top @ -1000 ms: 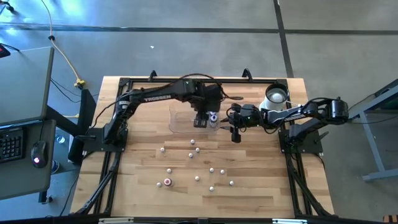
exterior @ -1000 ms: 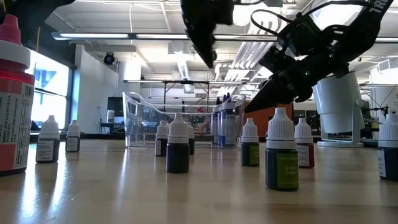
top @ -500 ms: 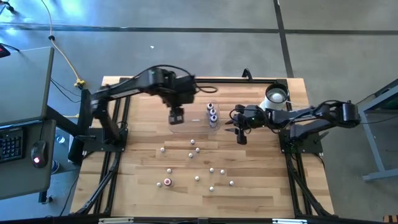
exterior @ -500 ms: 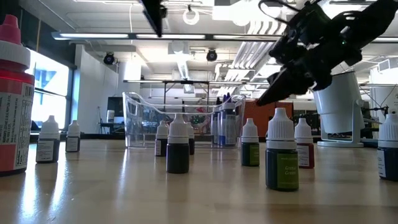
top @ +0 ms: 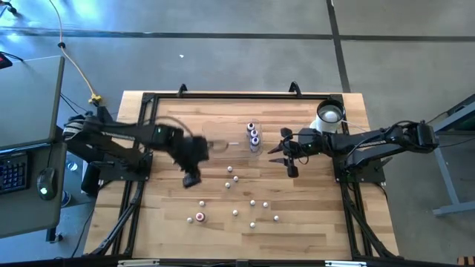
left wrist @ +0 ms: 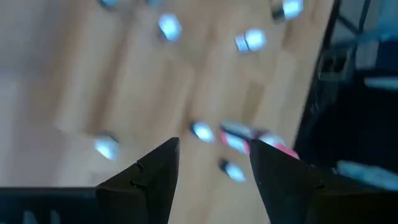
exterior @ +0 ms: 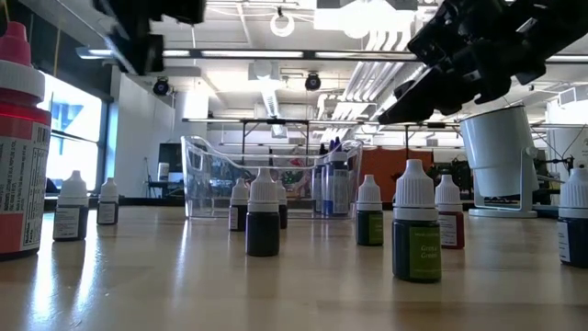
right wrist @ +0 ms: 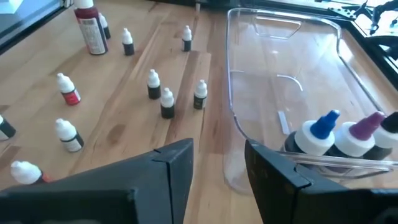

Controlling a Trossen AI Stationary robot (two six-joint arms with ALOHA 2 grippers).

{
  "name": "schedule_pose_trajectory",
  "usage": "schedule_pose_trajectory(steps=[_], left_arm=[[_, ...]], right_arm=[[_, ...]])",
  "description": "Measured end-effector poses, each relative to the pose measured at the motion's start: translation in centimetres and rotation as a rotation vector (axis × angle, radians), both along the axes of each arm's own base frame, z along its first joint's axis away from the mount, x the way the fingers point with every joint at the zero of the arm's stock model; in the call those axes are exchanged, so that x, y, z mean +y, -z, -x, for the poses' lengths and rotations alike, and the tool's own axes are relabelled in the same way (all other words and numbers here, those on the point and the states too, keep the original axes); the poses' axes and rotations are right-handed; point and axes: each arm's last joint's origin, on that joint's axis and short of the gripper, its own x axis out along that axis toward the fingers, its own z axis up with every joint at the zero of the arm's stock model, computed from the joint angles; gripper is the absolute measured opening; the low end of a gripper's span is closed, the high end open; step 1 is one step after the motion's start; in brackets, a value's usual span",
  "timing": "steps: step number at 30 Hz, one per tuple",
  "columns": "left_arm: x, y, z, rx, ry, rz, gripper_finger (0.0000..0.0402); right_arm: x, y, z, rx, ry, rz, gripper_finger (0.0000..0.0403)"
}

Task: Pick & Place food coloring
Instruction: Put the large pink food coloring bottle into the transparent bin

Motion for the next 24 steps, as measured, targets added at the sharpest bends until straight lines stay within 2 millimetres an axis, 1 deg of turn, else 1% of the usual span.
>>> schedule_pose_trajectory(steps=[5, 8, 10, 13, 15, 18, 20, 24], left_arm=[[-4.0, 1.4, -0.1, 0.085, -0.007, -0.03, 0.0195], [-5.9, 1.7, 0.0, 0.066, 0.003, -0.075, 0.0195], [-6.9, 1.9, -0.1, 0.046, -0.001, -0.075, 0.0195], [-8.4, 1.9, 0.0, 0.011, 0.027, -0.064, 0.0195], [-9.3, 1.7, -0.3, -0.04, 0.056, -0.029, 0.0195], [-10.3, 1.6, 0.0, -0.064, 0.092, -0.018, 0.0195], [-10.8, 1.5, 0.3, -0.087, 0.095, -0.04, 0.0195], [-11.8, 2.3, 0.5, -0.07, 0.115, -0.082, 0.0195]], right_arm=[[-0.1, -0.1, -0.1, -0.014, 0.005, 0.004, 0.0138], [-0.1, -0.3, -0.2, -0.039, 0.005, 0.007, 0.0138], [-0.1, -0.5, -0.2, -0.052, 0.005, 0.009, 0.0138], [-0.1, -0.5, -0.2, -0.059, 0.004, 0.009, 0.0138], [-0.1, -0.5, -0.2, -0.058, 0.008, 0.002, 0.0138], [-0.1, -0.5, -0.2, -0.057, 0.009, -0.006, 0.0138], [-0.1, -0.5, -0.2, -0.052, 0.007, -0.009, 0.0138], [0.0, -0.4, -0.2, -0.049, 0.01, -0.024, 0.0138]])
